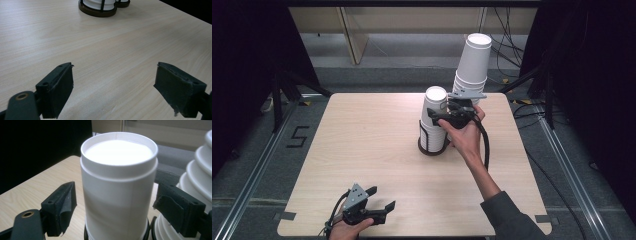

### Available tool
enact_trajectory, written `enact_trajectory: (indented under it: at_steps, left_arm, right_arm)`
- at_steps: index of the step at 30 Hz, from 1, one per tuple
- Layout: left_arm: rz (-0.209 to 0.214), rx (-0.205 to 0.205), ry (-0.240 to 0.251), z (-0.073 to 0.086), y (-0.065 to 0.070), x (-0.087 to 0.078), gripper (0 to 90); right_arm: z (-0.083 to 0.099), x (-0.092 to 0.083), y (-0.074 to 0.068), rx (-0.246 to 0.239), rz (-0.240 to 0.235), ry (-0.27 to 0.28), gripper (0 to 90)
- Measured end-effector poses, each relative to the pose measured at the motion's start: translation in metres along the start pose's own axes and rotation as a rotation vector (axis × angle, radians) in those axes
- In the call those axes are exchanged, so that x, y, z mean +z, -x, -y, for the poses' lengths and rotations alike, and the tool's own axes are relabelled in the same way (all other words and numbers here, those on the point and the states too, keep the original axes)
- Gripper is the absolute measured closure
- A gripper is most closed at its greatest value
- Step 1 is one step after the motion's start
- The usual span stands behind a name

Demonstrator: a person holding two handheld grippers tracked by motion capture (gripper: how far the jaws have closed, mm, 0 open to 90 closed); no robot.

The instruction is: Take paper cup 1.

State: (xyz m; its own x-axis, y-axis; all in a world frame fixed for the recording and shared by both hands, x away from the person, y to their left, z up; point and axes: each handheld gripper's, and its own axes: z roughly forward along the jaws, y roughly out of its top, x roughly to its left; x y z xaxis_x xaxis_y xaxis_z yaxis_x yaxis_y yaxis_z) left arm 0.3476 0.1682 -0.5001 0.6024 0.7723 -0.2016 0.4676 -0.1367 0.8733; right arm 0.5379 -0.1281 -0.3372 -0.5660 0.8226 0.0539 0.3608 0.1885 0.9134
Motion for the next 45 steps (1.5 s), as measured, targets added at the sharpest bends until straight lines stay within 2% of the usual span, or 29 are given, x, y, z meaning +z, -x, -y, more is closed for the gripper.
enact_trajectory:
  at_steps: [4,5,6,15,18,21,22,26,29,31,34,35,39,41,45]
  left_arm:
    - [0.001,0.003,-0.001,0.000,0.001,0.000,14.5]
    - [0.009,0.002,0.005,0.000,0.001,0.000,14.5]
    - [0.009,0.002,0.005,0.000,0.001,0.000,14.5]
    - [0.005,0.010,-0.015,0.000,0.002,0.000,14.5]
    - [0.002,0.010,-0.016,0.000,0.002,0.000,14.5]
    - [0.002,0.011,-0.019,0.000,0.002,-0.001,14.5]
    - [0.002,0.011,-0.019,0.000,0.002,-0.001,14.5]
    - [0.007,0.009,-0.014,0.001,0.002,0.000,14.5]
    - [0.004,0.012,-0.018,0.000,0.003,0.000,14.5]
    - [0.006,0.010,-0.016,0.001,0.003,0.000,14.5]
    - [0.004,0.011,-0.019,0.000,0.003,0.000,14.5]
    - [0.004,0.012,-0.020,0.000,0.003,0.000,14.5]
    - [0.002,0.015,-0.019,0.000,0.002,0.000,14.5]
    - [-0.001,0.011,-0.016,0.000,0.002,0.000,14.5]
    - [-0.003,0.008,-0.007,0.000,0.002,0.000,14.5]
  right_arm:
    - [-0.003,0.012,-0.006,-0.016,0.039,-0.024,15.5]
    - [-0.003,0.014,-0.008,0.010,0.052,-0.033,15.6]
    - [-0.004,0.016,-0.008,0.006,0.062,-0.034,15.5]
    - [-0.003,0.026,-0.006,0.054,0.075,-0.041,17.8]
    - [-0.006,0.027,-0.006,0.059,0.077,-0.053,18.6]
    - [-0.008,0.026,-0.007,0.048,0.087,-0.047,19.2]
    - [-0.010,0.026,-0.008,0.045,0.089,-0.030,19.3]
    - [-0.021,0.017,-0.011,0.058,0.088,-0.002,19.4]
    - [-0.029,0.011,-0.012,0.047,0.085,0.019,19.5]
    - [-0.044,0.000,-0.015,0.028,0.075,0.052,19.6]
    - [-0.053,-0.009,-0.018,0.030,0.074,0.069,19.6]
    - [-0.063,-0.017,-0.019,0.026,0.063,0.094,19.7]
    - [-0.079,-0.035,-0.022,0.008,0.050,0.129,19.8]
    - [-0.084,-0.046,-0.024,0.019,0.033,0.148,19.8]
    - [-0.085,-0.066,-0.028,-0.021,-0.001,0.157,19.8]
